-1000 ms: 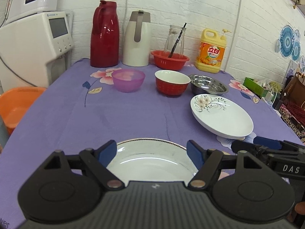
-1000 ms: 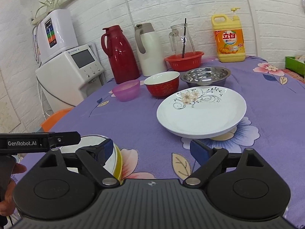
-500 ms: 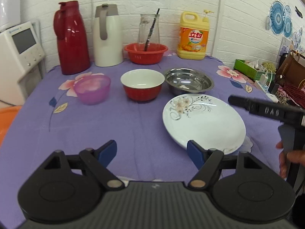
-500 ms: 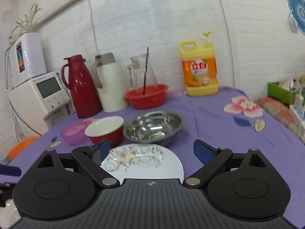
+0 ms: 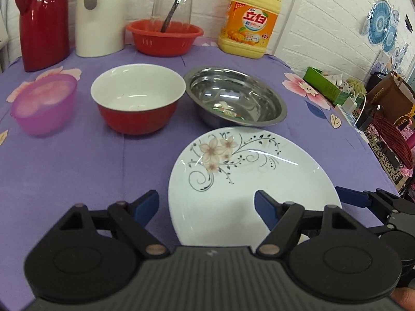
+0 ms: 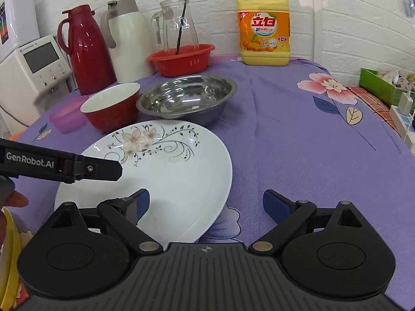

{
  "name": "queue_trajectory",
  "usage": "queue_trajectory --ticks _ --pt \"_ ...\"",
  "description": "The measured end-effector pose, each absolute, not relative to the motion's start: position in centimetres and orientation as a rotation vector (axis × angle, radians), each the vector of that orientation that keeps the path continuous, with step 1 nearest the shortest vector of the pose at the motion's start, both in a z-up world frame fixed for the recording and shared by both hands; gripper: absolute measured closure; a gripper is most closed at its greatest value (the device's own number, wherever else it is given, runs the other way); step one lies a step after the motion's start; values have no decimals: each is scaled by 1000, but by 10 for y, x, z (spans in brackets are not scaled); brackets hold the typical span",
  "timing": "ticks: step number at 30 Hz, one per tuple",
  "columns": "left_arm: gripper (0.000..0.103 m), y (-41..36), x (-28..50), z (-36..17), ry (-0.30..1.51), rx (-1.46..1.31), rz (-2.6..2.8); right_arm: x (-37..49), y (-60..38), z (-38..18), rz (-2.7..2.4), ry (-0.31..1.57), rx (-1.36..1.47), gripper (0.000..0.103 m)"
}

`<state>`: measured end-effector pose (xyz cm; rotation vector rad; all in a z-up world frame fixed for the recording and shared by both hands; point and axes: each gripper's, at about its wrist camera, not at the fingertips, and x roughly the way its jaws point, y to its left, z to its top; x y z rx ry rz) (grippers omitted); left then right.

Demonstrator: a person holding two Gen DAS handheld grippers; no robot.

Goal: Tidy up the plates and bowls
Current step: 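Close the right gripper on the rim of the flower-print plate, then carry the flower-print plate onto the plate stack and open the right gripper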

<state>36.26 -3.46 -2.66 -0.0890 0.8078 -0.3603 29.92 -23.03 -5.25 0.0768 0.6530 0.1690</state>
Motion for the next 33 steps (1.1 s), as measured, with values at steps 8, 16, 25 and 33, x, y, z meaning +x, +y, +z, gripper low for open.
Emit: queue_trajectory --ticks 8,16,25,33 --pt "28 -38 367 -33 808 -55 -346 301 -223 -57 157 647 39 0" --pt "30 -52 365 -34 804 19 -327 301 -221 -58 170 637 31 0" --pt "33 -49 357 -27 823 -105 -356 294 -211 -52 216 615 28 0" --pt "33 -40 340 -13 779 -83 -320 280 -194 -37 242 543 -24 0"
